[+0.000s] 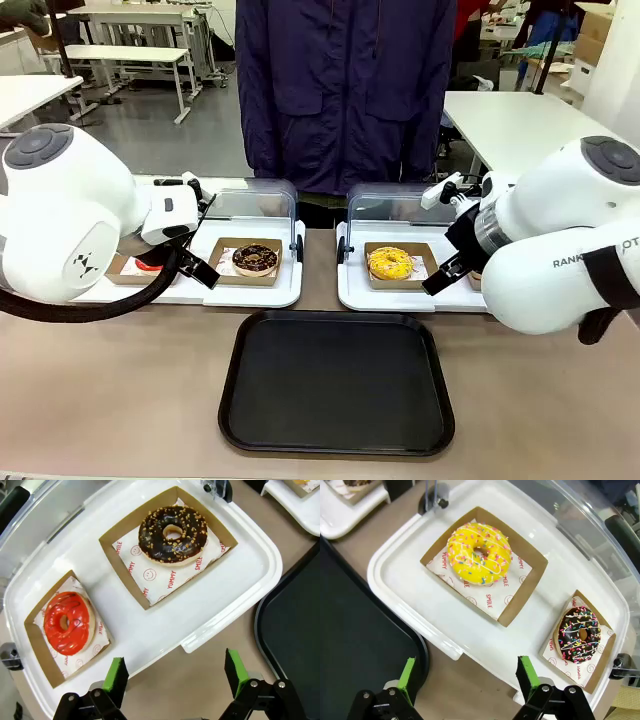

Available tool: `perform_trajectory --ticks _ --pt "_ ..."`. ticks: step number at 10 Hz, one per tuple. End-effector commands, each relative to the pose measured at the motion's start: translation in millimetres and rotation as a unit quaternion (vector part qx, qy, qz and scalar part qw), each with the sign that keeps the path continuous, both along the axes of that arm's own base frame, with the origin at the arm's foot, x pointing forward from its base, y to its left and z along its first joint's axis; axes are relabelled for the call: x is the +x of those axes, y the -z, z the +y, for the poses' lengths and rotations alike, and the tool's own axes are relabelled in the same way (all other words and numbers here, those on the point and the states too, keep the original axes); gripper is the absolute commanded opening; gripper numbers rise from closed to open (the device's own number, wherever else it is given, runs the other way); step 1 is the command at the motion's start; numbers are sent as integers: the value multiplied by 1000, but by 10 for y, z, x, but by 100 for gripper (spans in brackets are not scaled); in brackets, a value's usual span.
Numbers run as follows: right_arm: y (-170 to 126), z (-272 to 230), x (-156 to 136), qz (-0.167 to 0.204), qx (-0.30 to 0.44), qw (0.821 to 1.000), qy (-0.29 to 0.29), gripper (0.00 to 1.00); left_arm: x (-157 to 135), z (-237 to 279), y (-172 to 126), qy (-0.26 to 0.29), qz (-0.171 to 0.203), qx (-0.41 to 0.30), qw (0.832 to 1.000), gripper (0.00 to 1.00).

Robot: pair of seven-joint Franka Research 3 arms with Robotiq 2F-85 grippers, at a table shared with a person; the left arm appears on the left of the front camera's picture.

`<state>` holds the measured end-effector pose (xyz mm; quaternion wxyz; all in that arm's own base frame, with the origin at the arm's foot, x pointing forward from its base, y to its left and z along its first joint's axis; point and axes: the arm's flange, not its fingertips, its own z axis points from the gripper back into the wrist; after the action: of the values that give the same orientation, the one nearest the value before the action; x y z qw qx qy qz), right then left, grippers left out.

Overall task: Move the second donut from the left to the tray.
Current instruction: Pick up the Paper togo box containing the Donut indicated by the person and place it on the Handle tray.

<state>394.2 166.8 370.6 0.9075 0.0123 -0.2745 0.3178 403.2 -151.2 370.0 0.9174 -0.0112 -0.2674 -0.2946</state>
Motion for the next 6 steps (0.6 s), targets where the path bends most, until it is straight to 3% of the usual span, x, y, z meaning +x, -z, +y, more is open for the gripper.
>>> perform_trajectory --ticks 1,6 --pt "0 0 0 0 0 1000 0 100 0 0 -2 0 0 0 1000 100" --pt "0 0 0 0 0 1000 0 100 0 0 -2 0 0 0 1000 100"
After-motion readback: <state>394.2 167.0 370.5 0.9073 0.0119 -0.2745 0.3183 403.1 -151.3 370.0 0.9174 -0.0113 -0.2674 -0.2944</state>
